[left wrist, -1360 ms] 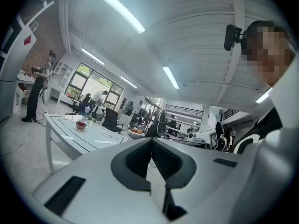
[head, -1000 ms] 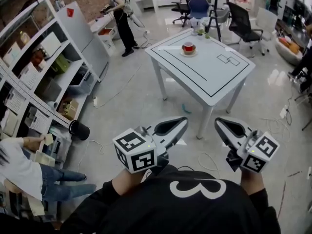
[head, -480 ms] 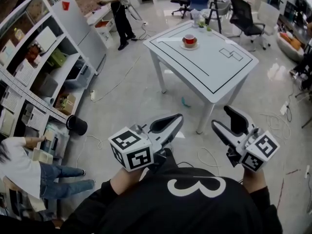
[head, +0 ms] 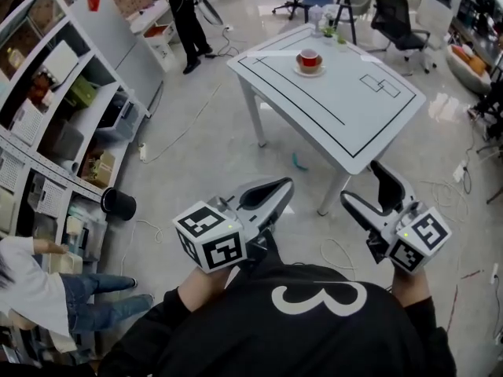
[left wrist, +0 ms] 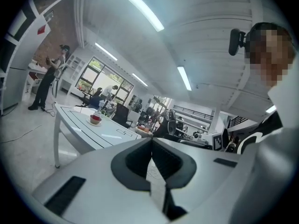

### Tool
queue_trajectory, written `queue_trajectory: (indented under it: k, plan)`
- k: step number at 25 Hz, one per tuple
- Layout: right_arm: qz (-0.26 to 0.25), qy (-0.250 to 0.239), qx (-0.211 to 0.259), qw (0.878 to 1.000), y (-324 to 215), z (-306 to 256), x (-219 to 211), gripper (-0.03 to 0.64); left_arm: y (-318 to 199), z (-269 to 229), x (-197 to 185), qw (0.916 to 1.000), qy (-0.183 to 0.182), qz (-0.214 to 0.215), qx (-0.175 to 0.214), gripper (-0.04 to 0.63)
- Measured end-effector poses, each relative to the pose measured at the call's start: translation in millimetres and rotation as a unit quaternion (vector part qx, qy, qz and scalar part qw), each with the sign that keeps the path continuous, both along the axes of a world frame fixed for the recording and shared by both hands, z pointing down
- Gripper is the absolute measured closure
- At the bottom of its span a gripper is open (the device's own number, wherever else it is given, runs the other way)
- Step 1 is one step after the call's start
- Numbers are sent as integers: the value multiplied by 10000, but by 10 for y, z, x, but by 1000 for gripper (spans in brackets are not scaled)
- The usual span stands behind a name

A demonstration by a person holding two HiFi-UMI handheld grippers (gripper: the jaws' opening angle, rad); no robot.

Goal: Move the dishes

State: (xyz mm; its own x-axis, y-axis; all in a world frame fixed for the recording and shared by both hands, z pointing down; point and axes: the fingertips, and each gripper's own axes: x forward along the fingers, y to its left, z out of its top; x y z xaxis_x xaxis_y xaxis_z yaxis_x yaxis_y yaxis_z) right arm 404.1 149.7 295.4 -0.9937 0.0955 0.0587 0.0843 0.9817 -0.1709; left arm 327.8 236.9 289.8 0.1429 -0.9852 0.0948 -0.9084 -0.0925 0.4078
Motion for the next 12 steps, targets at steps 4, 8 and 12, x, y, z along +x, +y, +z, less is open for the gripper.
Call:
queue_trajectory:
  k: [4,8,12]
  plan:
    - [208,155,-138,9996,-216,109,-420,235,-190,114,-465,9998,159,107,-93,592]
    - [445,329,-383,9977,-456,201,-985,243,-434,213,-1090,9989,340,223,-236,592]
    - [726,535,-647,9938,-675,322,-1635,258,-677,338,-1790,9974,495,359,-390,592]
